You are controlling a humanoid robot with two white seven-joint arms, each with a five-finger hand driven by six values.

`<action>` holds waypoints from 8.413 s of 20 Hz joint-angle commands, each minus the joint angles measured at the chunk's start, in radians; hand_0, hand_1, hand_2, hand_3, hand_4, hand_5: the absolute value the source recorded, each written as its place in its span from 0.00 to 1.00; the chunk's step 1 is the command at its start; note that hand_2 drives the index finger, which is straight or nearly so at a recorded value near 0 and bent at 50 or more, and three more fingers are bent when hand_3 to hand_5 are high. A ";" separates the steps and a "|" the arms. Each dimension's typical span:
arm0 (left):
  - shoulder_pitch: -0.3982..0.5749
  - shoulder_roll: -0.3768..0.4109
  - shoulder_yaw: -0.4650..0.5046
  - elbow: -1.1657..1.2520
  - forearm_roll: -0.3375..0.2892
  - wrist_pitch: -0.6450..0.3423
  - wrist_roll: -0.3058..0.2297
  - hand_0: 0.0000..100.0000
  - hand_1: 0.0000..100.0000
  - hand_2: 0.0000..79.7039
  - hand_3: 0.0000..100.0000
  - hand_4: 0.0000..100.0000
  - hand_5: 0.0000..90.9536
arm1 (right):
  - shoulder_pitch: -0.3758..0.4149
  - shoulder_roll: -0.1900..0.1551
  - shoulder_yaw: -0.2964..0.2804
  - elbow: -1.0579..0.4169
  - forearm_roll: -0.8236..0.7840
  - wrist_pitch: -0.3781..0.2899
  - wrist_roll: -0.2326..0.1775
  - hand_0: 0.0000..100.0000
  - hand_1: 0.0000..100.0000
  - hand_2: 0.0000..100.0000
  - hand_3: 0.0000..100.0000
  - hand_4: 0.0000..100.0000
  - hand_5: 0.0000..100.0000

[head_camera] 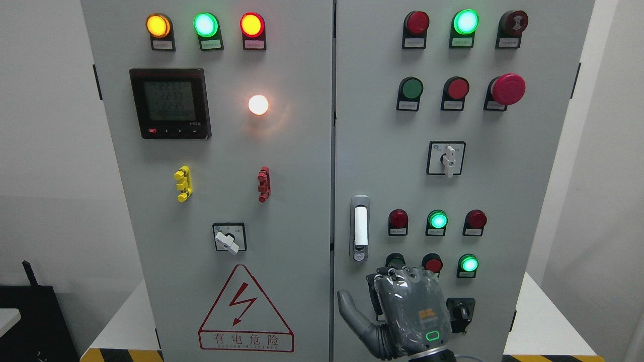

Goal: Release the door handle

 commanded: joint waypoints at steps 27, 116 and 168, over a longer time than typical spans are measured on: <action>0.000 0.000 -0.025 0.000 0.000 -0.004 0.001 0.12 0.39 0.00 0.00 0.00 0.00 | -0.092 -0.040 -0.018 0.007 0.083 0.096 0.115 0.38 0.00 1.00 1.00 0.90 0.91; 0.000 0.000 -0.025 0.000 0.000 -0.004 0.001 0.12 0.39 0.00 0.00 0.00 0.00 | -0.146 0.047 0.014 0.038 0.129 0.178 0.204 0.39 0.00 1.00 1.00 0.91 0.95; 0.000 0.000 -0.025 0.000 0.000 -0.006 0.001 0.12 0.39 0.00 0.00 0.00 0.00 | -0.158 0.046 0.014 0.043 0.129 0.199 0.208 0.48 0.00 1.00 1.00 0.92 0.96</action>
